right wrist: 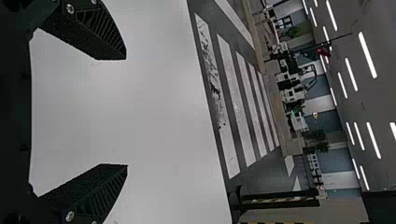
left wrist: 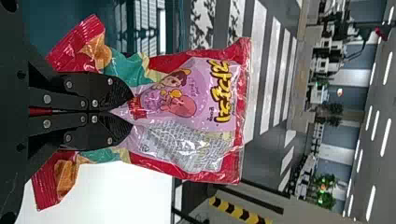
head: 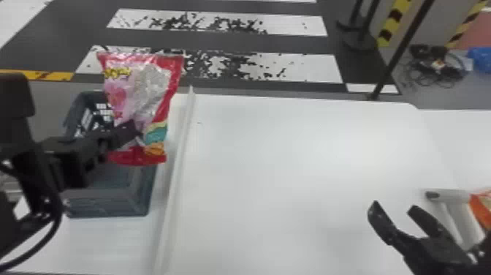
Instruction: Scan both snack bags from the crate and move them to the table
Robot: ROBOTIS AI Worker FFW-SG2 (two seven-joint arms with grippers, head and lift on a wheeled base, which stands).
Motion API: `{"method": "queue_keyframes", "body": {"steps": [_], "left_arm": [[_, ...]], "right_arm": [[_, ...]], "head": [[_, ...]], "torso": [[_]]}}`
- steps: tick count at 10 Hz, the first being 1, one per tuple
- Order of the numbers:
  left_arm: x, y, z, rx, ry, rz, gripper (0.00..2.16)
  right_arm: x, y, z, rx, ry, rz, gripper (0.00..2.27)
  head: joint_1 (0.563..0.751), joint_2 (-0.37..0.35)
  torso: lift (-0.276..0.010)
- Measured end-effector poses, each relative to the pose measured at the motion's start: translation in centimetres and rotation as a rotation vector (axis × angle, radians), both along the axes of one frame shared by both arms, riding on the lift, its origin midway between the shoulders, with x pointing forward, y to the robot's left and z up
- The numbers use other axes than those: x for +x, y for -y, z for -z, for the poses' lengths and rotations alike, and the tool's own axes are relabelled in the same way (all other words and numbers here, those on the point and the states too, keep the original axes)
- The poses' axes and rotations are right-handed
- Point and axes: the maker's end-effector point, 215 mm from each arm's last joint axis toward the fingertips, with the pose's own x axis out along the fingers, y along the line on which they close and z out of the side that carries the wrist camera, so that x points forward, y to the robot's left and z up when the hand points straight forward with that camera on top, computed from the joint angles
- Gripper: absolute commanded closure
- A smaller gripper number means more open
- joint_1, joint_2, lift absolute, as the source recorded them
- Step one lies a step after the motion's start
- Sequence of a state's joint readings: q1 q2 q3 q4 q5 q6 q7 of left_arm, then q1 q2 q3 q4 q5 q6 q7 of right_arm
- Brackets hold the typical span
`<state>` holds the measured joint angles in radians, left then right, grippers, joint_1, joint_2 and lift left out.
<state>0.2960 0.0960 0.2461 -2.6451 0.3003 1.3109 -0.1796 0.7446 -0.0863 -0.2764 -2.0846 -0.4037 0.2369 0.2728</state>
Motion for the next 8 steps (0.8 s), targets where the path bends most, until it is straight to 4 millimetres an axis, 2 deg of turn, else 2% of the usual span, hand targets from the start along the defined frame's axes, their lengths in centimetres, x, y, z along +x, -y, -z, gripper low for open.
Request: {"method": "queue_keyframes", "body": {"steps": [2,3,5,7,8], "left_arm": [[1.0,7.1,2.3,-0.072,-0.048,0.105,2.14],[1.4,11.3,4.3,-0.098,-0.090,0.169,2.14],[2.1,19.3,8.4,-0.133,-0.141,0.290,2.14],[1.1,25.9,13.7,-0.127,-0.203,0.403,2.14],[-0.1,28.7,16.0,-0.107,-0.224,0.463,2.14]], "right_arm": [[0.0,0.8,-0.1,-0.006,0.000,0.014,0.10],[0.1,1.6,-0.3,-0.015,0.002,0.028,0.10],[0.3,3.5,-0.6,-0.038,0.006,0.058,0.10],[0.5,5.2,-1.1,-0.057,0.010,0.087,0.10],[0.8,6.0,-1.4,-0.066,0.015,0.105,0.10]], "head": [[0.695,-0.197],[0.695,-0.276],[0.695,-0.350],[0.695,-0.350],[0.695,-0.350]], "torso": [[-0.087],[-0.087],[-0.087],[-0.087],[-0.087]]}}
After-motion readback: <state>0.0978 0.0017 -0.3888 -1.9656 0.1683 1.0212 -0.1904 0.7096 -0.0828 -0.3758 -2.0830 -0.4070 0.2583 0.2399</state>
